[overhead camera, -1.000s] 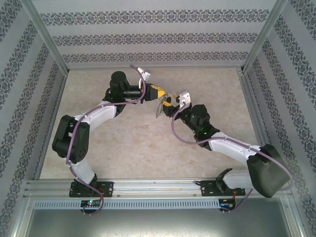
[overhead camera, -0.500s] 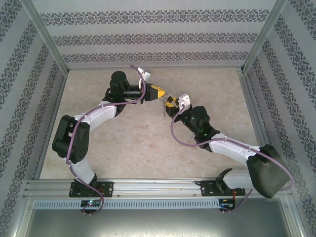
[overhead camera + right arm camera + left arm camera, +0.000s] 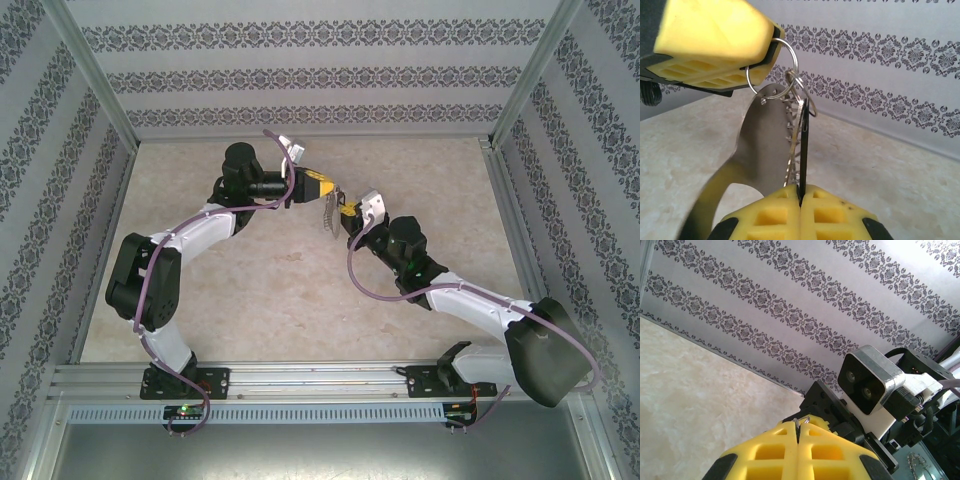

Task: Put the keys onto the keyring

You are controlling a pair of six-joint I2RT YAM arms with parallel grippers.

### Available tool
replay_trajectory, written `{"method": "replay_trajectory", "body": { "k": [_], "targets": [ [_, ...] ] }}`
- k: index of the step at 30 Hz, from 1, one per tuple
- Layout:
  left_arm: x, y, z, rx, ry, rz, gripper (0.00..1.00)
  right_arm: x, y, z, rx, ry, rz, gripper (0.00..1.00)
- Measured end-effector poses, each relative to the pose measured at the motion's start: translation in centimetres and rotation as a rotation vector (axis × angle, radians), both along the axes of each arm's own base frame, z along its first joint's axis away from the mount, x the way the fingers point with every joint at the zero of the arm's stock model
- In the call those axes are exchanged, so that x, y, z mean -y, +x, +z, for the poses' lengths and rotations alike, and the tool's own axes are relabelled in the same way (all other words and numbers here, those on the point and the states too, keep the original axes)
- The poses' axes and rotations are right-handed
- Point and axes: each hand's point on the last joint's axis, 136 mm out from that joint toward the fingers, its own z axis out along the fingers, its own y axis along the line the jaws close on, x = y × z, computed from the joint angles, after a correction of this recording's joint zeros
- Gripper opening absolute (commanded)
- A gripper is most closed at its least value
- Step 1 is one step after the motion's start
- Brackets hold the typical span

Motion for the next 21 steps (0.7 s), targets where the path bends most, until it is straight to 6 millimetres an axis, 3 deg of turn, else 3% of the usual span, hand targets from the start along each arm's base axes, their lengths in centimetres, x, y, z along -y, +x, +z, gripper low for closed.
{"method": "replay_trajectory", "body": {
  "k": [2,4,12,21],
  "targets": [
    [0.0,0.0,0.0,0.0,0.0,0.0,0.0,0.0,0.0,-0.1,-0.004,0.0,-0.001,0.32],
    [0.0,0.0,0.0,0.0,0.0,0.0,0.0,0.0,0.0,-0.2,-0.006,-0.003,0.002,0.39],
    [0.0,0.0,0.1,0.002,-0.001,0.0,0.0,1.0,-0.9,0.4,0.004,0.01,0.003,0.45],
    [0.0,0.1,0.4,0.009,-0.003,0.0,0.0,5.4,-0.4,1.4,-0.029,0.125,-0.051,0.5]
  ]
}}
